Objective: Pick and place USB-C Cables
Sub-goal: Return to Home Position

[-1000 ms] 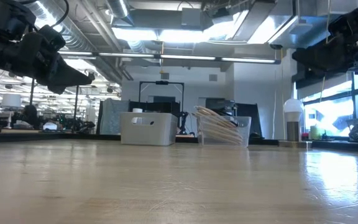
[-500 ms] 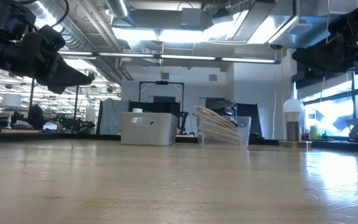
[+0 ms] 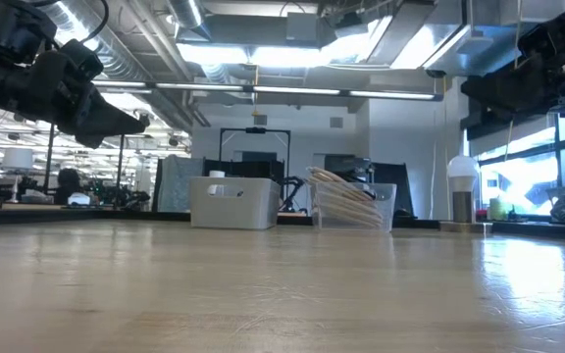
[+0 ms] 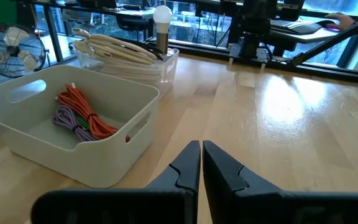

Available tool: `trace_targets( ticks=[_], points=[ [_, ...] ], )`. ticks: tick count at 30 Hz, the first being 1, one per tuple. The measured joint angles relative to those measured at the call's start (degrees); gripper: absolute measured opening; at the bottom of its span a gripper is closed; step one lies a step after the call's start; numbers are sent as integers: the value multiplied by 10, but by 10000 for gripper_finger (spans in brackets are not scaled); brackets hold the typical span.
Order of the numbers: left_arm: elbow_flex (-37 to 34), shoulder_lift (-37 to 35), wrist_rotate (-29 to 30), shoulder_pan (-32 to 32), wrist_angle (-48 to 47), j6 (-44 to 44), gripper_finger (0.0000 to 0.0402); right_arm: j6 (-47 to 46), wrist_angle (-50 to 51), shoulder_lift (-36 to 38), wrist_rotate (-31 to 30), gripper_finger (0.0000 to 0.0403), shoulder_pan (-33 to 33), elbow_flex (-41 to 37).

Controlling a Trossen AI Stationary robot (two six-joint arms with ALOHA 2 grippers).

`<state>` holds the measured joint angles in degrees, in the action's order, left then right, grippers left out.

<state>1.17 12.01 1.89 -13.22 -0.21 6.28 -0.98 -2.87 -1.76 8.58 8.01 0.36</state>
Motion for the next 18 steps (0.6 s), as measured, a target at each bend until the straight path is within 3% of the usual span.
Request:
trace_targets(
  ticks=[18],
  points=[
    [0, 0, 0, 0, 0, 0, 10, 0, 0, 0, 0, 15, 0, 0]
  ],
)
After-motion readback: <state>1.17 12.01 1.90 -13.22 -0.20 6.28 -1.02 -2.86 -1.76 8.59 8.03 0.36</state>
